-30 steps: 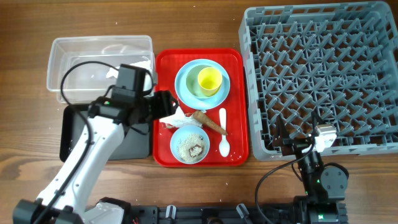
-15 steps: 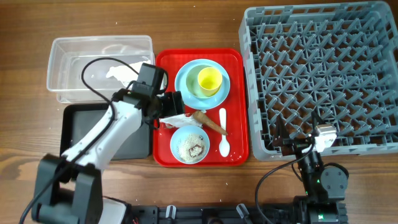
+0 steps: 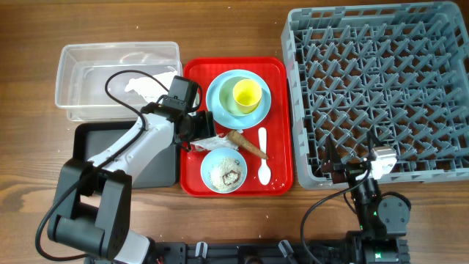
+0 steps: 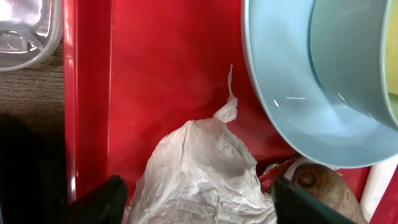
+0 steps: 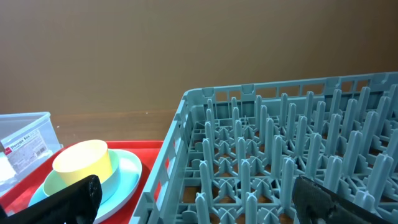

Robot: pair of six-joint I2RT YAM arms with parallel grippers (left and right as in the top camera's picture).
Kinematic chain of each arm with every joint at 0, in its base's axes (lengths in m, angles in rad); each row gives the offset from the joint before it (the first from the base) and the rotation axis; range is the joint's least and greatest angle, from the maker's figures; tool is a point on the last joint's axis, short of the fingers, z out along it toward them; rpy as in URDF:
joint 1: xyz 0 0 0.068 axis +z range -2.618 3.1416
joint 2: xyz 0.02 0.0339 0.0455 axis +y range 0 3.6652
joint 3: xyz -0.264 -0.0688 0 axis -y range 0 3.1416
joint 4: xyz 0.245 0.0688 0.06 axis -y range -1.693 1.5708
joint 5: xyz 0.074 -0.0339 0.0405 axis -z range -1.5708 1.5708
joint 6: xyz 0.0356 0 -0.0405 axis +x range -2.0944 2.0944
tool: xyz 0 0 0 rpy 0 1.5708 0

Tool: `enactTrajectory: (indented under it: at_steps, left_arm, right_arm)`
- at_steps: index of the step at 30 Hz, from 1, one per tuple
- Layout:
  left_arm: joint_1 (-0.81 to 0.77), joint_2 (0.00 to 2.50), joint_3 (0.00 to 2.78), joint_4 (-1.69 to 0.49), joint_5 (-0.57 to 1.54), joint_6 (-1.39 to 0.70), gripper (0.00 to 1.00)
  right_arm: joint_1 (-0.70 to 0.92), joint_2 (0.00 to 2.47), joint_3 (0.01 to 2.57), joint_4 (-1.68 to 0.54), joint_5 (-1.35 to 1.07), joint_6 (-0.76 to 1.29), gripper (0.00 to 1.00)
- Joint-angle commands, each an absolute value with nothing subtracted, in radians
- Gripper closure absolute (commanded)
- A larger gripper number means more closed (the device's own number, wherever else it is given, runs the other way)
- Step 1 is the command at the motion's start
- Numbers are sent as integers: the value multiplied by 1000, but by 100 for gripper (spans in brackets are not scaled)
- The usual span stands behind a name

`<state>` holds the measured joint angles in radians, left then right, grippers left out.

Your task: Sort waste into correct bins and load items into the dishwasher rack

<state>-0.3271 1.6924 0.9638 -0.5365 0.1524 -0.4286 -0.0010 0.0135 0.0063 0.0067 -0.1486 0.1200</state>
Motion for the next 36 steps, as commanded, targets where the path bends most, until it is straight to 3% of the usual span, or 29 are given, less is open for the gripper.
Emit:
enactTrajectory:
  at_steps: [1,4,36]
  left_arm:
    - [-330,1724,955,-541,147,-426,34]
    - [-330,1724,955,-542,148,-426,40]
    - [-330,1729,883,-506,148,-426,41]
  right_arm:
    - [-4,4,6,10,-145,133,0]
    - [-4,4,6,10,-145,133,0]
    - [-4,4,6,10,-145,133,0]
